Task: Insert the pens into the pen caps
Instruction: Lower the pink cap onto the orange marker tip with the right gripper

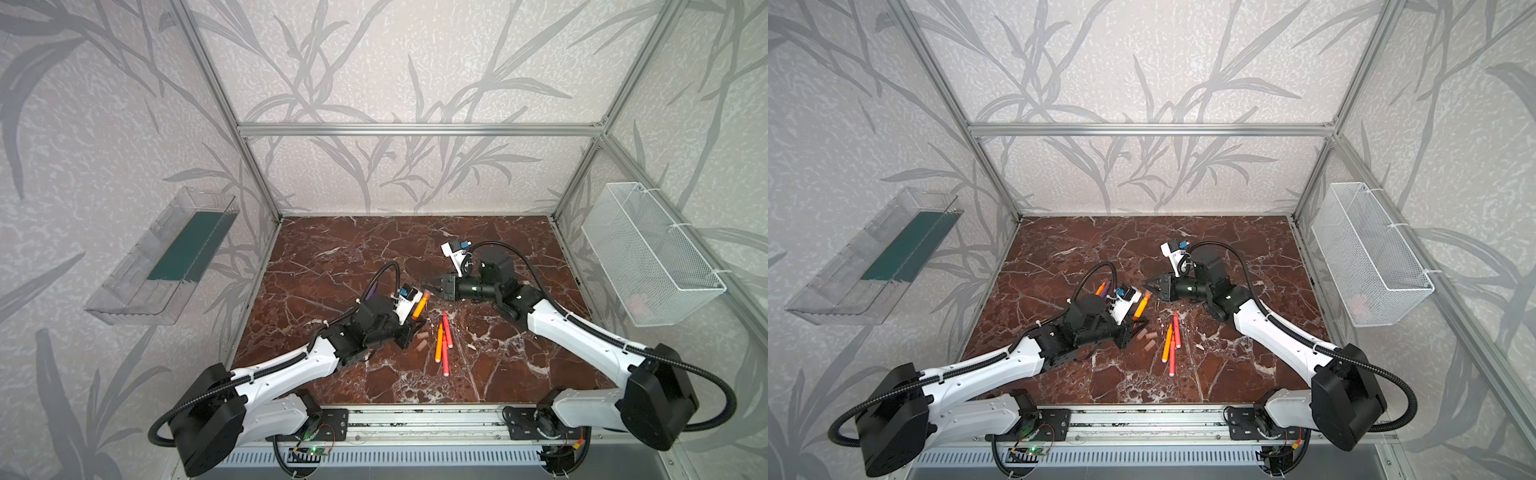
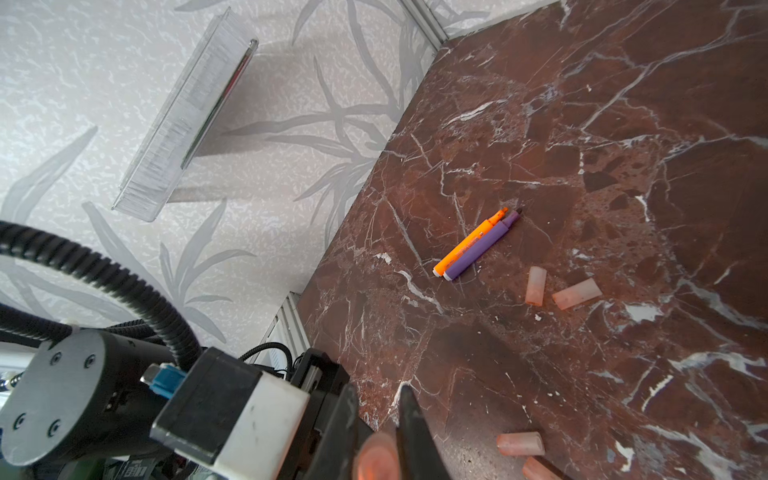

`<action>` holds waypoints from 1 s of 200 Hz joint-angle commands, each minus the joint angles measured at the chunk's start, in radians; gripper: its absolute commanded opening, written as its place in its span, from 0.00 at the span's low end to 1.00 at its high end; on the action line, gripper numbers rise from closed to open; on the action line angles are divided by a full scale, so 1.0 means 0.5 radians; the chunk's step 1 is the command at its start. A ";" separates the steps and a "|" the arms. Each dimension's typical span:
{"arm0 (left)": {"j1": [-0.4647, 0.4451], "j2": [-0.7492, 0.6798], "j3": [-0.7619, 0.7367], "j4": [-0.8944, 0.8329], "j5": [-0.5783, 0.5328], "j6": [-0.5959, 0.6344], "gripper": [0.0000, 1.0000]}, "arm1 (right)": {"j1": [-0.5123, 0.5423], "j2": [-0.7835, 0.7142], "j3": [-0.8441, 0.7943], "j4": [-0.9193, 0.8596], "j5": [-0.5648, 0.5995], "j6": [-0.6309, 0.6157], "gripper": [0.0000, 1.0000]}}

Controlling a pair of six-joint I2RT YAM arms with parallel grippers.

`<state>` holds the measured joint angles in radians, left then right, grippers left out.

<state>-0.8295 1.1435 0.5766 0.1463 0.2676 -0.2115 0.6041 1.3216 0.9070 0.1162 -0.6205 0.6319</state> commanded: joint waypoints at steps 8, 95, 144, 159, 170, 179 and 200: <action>-0.019 -0.116 -0.036 0.061 -0.176 0.038 0.00 | 0.024 -0.048 -0.070 0.134 -0.104 0.115 0.04; 0.000 -0.105 -0.029 0.112 0.007 -0.047 0.00 | 0.223 -0.292 -0.413 0.493 0.340 0.270 0.05; 0.002 -0.134 -0.046 0.126 0.018 -0.038 0.00 | 0.418 -0.324 -0.341 0.315 0.608 0.173 0.19; 0.002 -0.130 -0.046 0.134 0.034 -0.027 0.00 | 0.418 -0.340 -0.300 0.250 0.674 0.143 0.19; 0.002 -0.119 -0.044 0.137 0.049 -0.022 0.00 | 0.418 -0.367 -0.268 0.191 0.728 0.106 0.25; 0.002 -0.109 -0.040 0.137 0.063 -0.019 0.00 | 0.418 -0.392 -0.247 0.155 0.783 0.082 0.32; 0.002 -0.096 -0.036 0.140 0.085 -0.018 0.00 | 0.416 -0.464 -0.235 0.121 0.920 0.028 0.50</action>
<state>-0.8349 1.0908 0.5522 0.1768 0.2890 -0.2214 0.8066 1.1492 0.7448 0.2317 -0.2375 0.7052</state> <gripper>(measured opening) 0.164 0.417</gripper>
